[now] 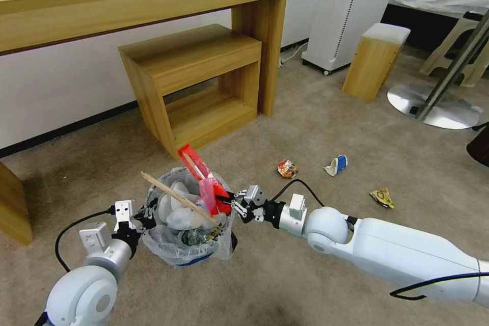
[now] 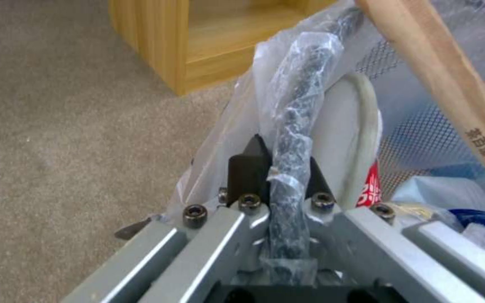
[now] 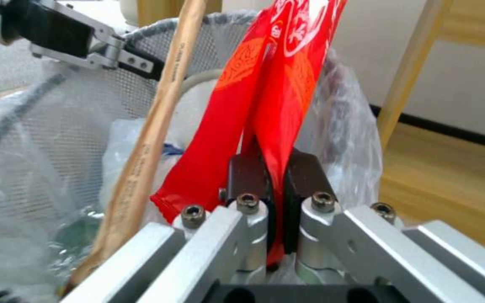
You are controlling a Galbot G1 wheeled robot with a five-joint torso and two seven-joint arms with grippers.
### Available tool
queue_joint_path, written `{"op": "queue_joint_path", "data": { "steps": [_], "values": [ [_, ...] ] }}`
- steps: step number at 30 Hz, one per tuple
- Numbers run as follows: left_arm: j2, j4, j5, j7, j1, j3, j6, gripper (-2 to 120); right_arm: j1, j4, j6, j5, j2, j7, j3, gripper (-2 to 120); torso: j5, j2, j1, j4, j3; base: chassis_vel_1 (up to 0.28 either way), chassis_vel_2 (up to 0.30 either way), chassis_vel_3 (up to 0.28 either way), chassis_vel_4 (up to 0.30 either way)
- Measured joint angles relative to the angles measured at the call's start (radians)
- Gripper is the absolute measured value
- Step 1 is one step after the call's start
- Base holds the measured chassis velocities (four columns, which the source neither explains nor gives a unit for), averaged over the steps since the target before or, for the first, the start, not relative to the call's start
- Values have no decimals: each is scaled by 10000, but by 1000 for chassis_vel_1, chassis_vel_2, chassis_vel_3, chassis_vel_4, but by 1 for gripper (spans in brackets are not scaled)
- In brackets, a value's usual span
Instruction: Pick up the trash bin and place the garbage on the floor into it.
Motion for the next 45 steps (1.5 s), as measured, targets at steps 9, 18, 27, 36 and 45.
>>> {"op": "queue_joint_path", "data": {
  "steps": [9,18,27,36,45],
  "values": [
    [126,-10,7,26,50,0,6,0,233,-108,9,-343,98,49,-47,2,-1,0,0,0,0,0,0,0,0],
    [165,39,-43,44,30,1,26,0,258,-78,140,-511,46,111,-175,2,0,0,0,-1,0,0,0,0,0],
    [142,51,-31,16,30,9,29,0,635,-315,677,-712,198,-742,-414,2,-1,0,0,0,1,0,0,0,0],
    [94,71,2,22,38,6,29,0,1025,-197,726,-573,297,-1084,-657,2,-1,-1,0,0,0,0,0,0,0],
    [25,-63,8,24,108,-43,27,0,1016,-592,764,-831,436,-1160,-924,2,-1,0,0,0,0,0,0,0,0]
  ]
}}
